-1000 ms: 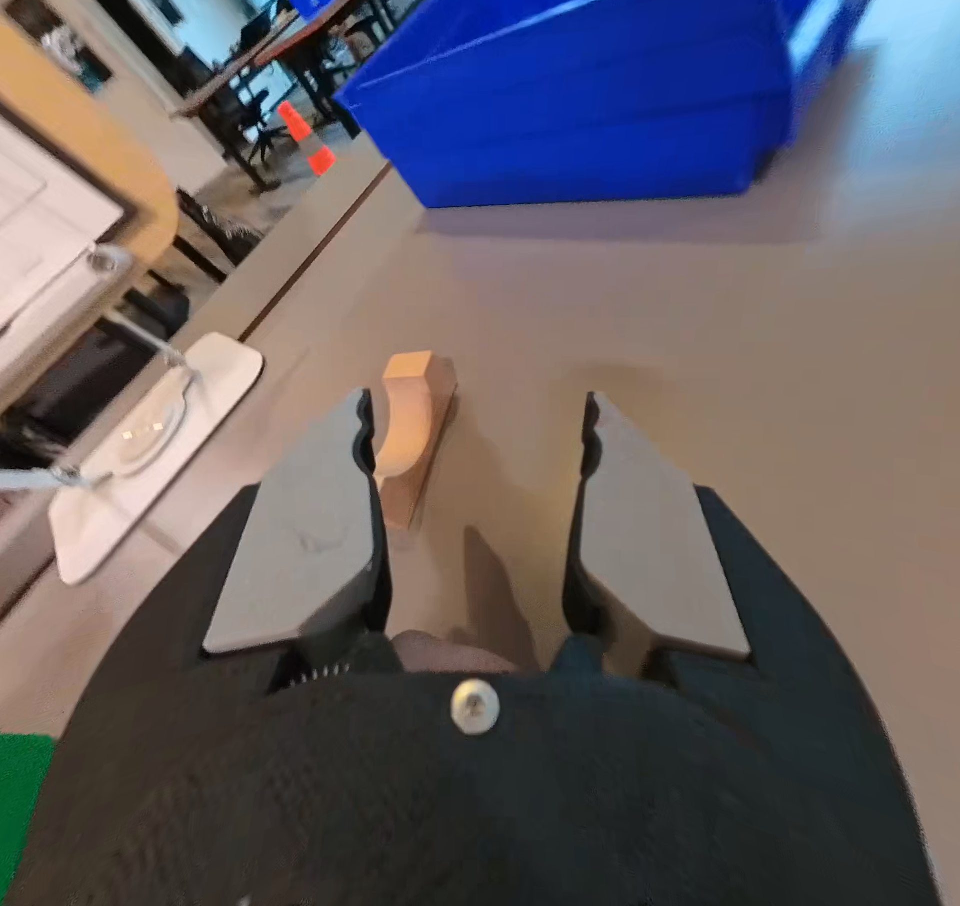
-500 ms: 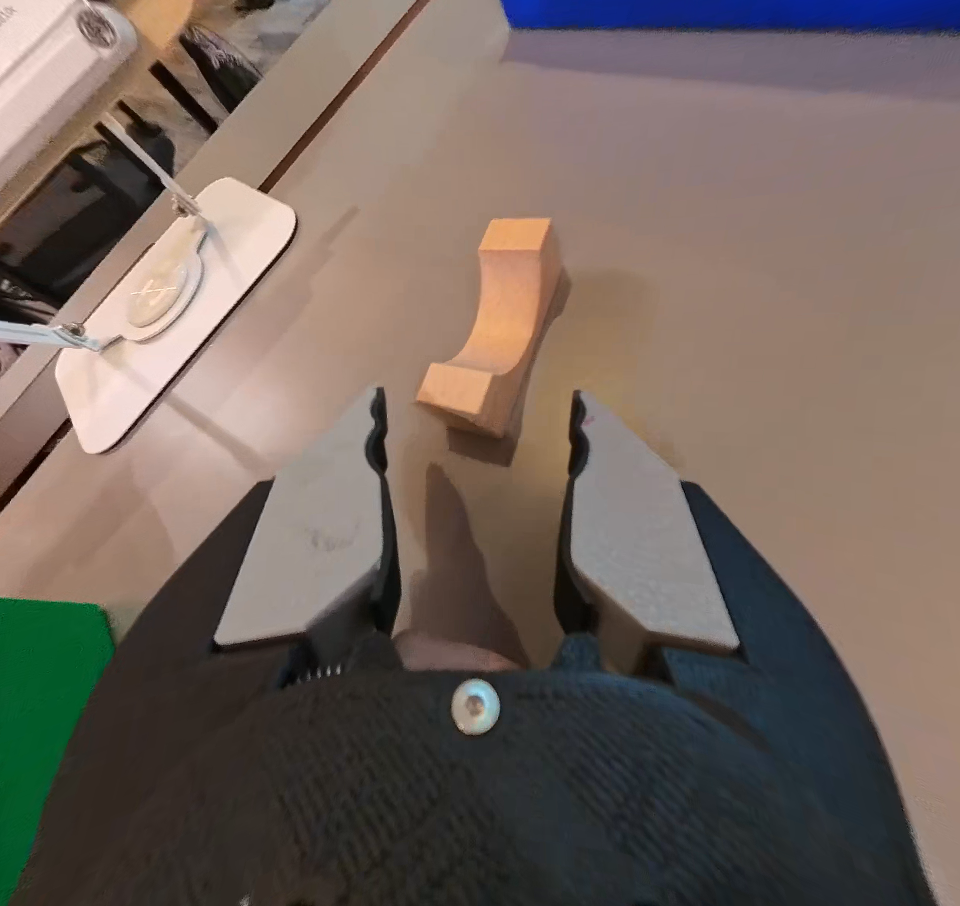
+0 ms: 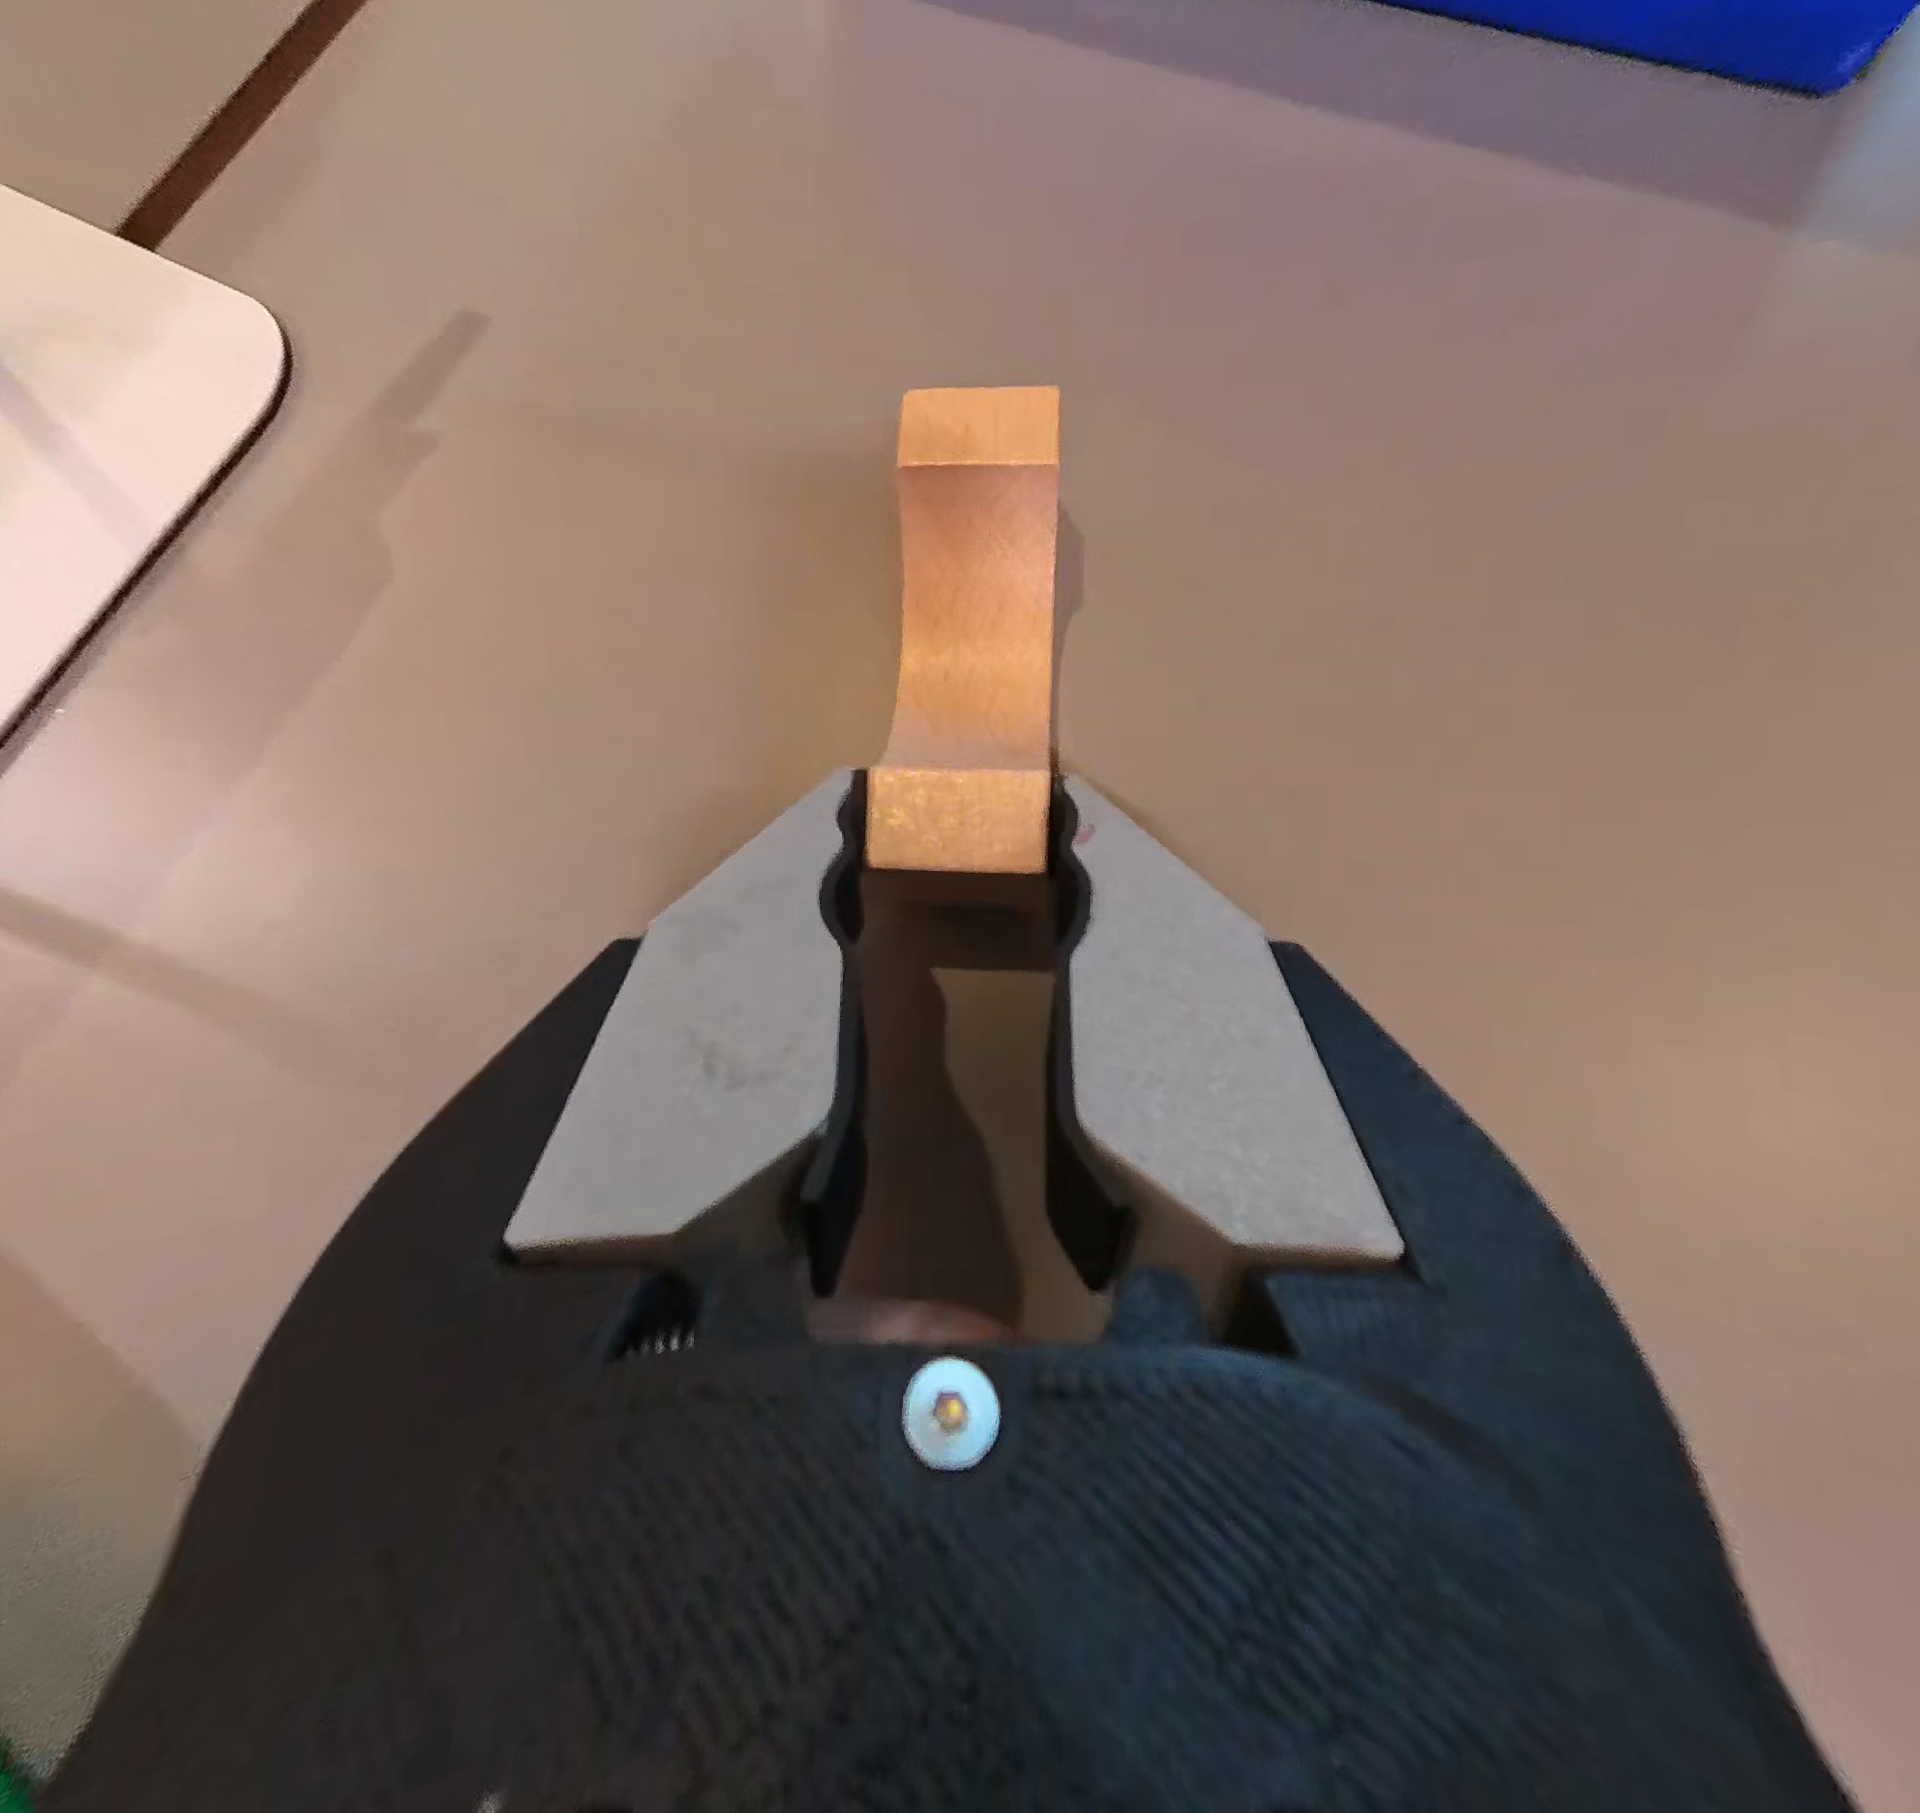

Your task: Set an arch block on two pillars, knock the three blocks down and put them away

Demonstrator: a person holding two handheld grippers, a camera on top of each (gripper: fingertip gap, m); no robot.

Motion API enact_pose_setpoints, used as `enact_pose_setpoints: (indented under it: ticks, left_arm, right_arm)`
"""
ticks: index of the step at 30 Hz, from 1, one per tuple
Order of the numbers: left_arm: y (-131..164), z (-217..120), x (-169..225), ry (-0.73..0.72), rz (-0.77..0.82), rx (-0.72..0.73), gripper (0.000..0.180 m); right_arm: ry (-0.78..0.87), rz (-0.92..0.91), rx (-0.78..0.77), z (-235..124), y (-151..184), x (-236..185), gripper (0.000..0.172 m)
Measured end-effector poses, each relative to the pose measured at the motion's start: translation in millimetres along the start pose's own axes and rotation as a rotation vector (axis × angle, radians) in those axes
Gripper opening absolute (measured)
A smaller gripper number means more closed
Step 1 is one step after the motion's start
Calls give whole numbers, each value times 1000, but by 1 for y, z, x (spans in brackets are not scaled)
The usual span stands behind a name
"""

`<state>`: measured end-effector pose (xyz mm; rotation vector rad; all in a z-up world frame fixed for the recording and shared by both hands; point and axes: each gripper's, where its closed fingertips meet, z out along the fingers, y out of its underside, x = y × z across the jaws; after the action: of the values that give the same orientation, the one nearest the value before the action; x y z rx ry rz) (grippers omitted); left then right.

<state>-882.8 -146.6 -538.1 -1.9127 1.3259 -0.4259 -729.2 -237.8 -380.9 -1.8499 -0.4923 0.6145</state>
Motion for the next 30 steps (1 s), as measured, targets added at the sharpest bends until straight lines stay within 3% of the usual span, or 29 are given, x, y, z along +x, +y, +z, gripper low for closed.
enact_pose_setpoints:
  ticks: [5, 12, 15, 20, 25, 30]
  left_arm:
    - [-10, -14, -1, -108, 109, 99, 32]
    - [-75, -71, 9, -222, 96, 501, 32]
    - [-100, -94, 38, -91, 57, 679, 32]
    - [-119, -113, 89, 217, -22, 833, 32]
    - [-123, -133, 132, 553, -70, 907, 32]
    - [-124, -154, 148, 732, -90, 973, 32]
  right_arm:
    - [-224, 27, -40, 22, 8, -52, 41]
    - [-331, 173, -42, 51, 20, -79, 47]
    - [-352, 226, 17, 58, 16, -83, 52]
    - [-381, 171, 183, 62, 0, -92, 54]
    - [-518, -65, 386, 36, -19, -132, 52]
    - [-530, -211, 457, 21, -23, -151, 36]
